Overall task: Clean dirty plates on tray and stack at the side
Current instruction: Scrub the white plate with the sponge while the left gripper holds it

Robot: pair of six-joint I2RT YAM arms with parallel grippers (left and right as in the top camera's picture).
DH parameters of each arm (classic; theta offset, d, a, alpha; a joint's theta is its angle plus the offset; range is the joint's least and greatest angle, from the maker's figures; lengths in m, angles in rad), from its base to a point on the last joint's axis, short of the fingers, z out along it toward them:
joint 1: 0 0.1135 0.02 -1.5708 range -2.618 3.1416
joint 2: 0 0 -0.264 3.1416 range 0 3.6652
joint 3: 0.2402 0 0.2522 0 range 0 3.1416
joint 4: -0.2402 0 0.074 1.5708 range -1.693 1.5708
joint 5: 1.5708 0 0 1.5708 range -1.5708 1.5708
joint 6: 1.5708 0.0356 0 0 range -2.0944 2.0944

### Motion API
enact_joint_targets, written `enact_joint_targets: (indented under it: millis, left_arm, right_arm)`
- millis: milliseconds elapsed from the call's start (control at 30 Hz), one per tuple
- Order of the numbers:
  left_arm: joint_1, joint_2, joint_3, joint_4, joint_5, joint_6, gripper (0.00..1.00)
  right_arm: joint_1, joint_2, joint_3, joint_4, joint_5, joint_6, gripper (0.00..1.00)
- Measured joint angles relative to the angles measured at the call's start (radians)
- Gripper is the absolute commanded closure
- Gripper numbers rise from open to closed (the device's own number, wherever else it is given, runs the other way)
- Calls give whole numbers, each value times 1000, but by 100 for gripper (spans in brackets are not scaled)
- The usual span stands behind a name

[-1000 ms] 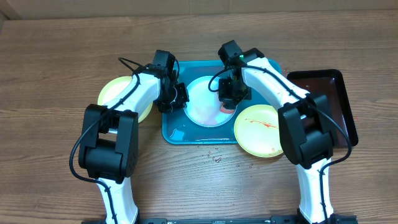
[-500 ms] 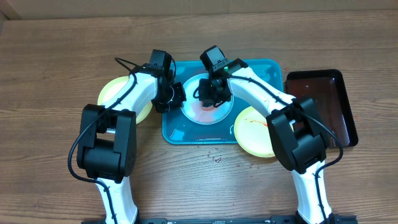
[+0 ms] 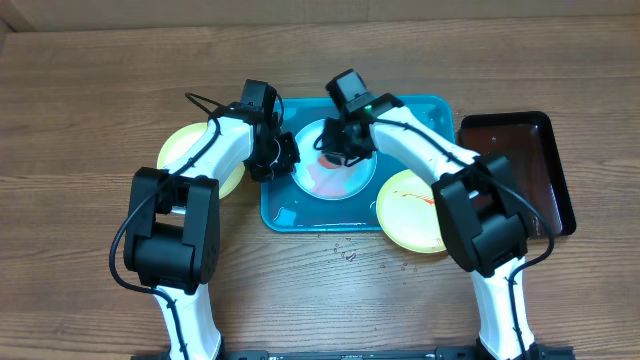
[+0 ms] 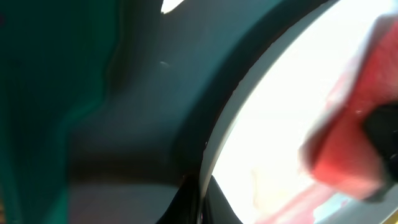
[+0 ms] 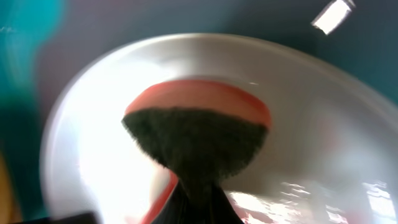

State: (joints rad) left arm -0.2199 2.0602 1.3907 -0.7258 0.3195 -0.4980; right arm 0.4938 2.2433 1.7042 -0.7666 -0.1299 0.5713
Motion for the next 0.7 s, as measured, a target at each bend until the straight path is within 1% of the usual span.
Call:
enact_joint_targets:
  millis: [233, 367, 533, 700]
  left_arm:
    - [-3, 0, 0, 1, 4, 0, 96]
    - [-5, 1, 0, 7, 11, 0, 96]
    - [-8, 1, 0, 6, 10, 0, 95]
    - [-7, 1, 0, 6, 0, 0, 96]
  right_arm:
    - [-88, 0, 37, -188, 36, -36, 96]
    - [-91, 0, 45, -275, 16, -53, 96]
    - [-60, 0, 44, -293, -26, -66, 96]
    - [3, -2, 25, -228, -39, -52, 96]
